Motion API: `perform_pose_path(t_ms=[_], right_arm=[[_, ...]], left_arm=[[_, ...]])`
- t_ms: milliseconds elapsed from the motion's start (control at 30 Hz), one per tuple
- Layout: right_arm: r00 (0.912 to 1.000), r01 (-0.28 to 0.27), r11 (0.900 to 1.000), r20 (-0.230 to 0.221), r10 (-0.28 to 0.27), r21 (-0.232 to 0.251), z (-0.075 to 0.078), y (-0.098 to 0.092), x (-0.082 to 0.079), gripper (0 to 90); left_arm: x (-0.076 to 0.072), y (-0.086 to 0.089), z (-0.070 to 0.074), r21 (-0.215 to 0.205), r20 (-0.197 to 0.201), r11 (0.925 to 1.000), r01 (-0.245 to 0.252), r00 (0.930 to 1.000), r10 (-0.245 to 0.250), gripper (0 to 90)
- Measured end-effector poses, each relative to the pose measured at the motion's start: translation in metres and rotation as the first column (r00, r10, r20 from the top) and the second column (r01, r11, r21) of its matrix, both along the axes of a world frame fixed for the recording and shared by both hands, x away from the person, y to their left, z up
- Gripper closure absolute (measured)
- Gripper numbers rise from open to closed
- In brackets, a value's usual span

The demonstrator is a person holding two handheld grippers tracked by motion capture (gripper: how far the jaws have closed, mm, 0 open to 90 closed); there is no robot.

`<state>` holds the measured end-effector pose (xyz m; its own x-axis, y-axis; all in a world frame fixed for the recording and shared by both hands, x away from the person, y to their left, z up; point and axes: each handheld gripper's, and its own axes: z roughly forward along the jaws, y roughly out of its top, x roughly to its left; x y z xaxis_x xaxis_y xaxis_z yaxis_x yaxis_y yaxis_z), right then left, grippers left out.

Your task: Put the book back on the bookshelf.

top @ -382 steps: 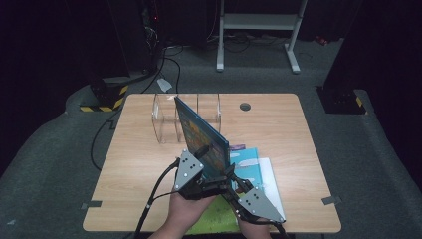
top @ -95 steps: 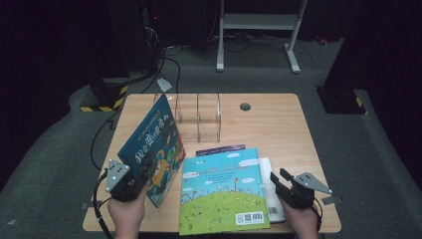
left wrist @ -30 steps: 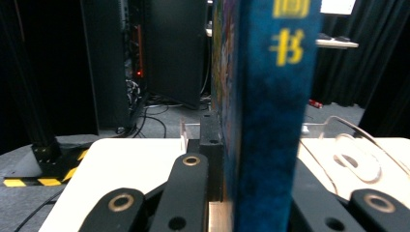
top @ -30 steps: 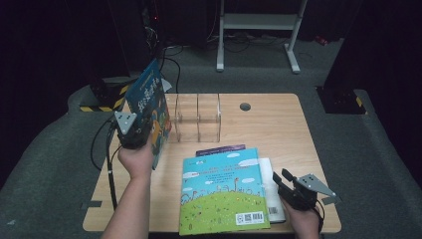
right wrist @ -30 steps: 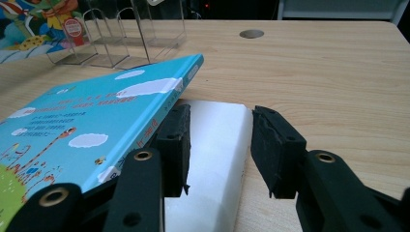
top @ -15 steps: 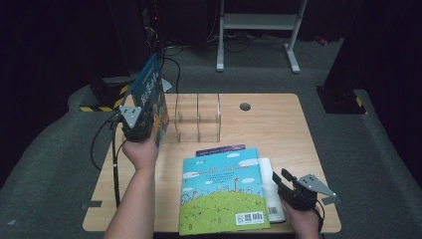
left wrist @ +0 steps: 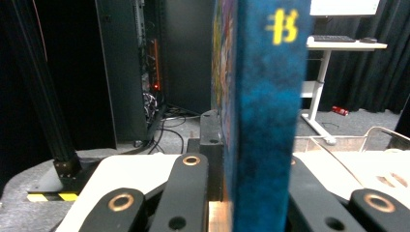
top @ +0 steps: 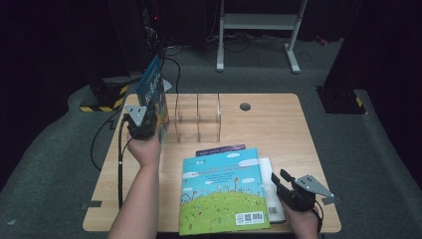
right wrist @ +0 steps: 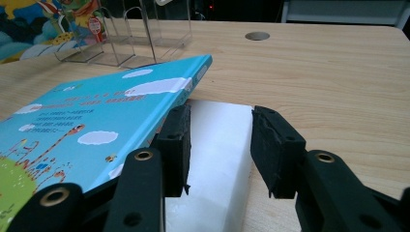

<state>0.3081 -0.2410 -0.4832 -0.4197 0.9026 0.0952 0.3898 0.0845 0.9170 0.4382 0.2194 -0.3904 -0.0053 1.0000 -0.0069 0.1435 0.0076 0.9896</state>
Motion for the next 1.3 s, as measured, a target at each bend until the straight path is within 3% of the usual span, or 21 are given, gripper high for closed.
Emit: perform_pose_path(t_ms=[167,600,833,1133,1233,1300], right_arm=[[1.0,0.0,1.0,-0.005,0.0,0.003,0.0,-0.001,0.0,58.5],[0.9999,-0.016,1.0,-0.005,0.016,-0.021,0.002,0.003,-0.002,58.0],[0.9998,-0.016,1.0,-0.012,0.016,-0.024,0.001,0.003,-0.002,58.0],[0.9997,-0.023,0.999,-0.01,0.023,-0.03,0.001,0.005,-0.003,57.9],[0.9995,-0.031,0.999,-0.01,0.031,-0.033,0.001,0.006,-0.003,57.8],[0.9995,-0.032,0.999,-0.009,0.032,-0.034,0.001,0.006,-0.003,57.8]], left_arm=[[-0.007,-0.002,-0.005,0.004,0.005,1.0,0.003,1.0,-0.003,83.1],[-0.031,0.0,-0.018,-0.004,-0.048,0.9999,0.016,0.9987,-0.017,82.6],[-0.035,0.005,-0.017,0.006,-0.089,0.9988,0.048,0.9949,-0.048,82.1],[-0.033,0.01,-0.015,-0.033,-0.138,0.9953,0.092,0.9859,-0.095,77.2],[-0.032,0.011,-0.015,-0.045,-0.143,0.9941,0.099,0.9842,-0.104,77.3],[-0.031,0.01,-0.013,-0.03,-0.147,0.9965,0.078,0.9857,-0.081,79.9]])
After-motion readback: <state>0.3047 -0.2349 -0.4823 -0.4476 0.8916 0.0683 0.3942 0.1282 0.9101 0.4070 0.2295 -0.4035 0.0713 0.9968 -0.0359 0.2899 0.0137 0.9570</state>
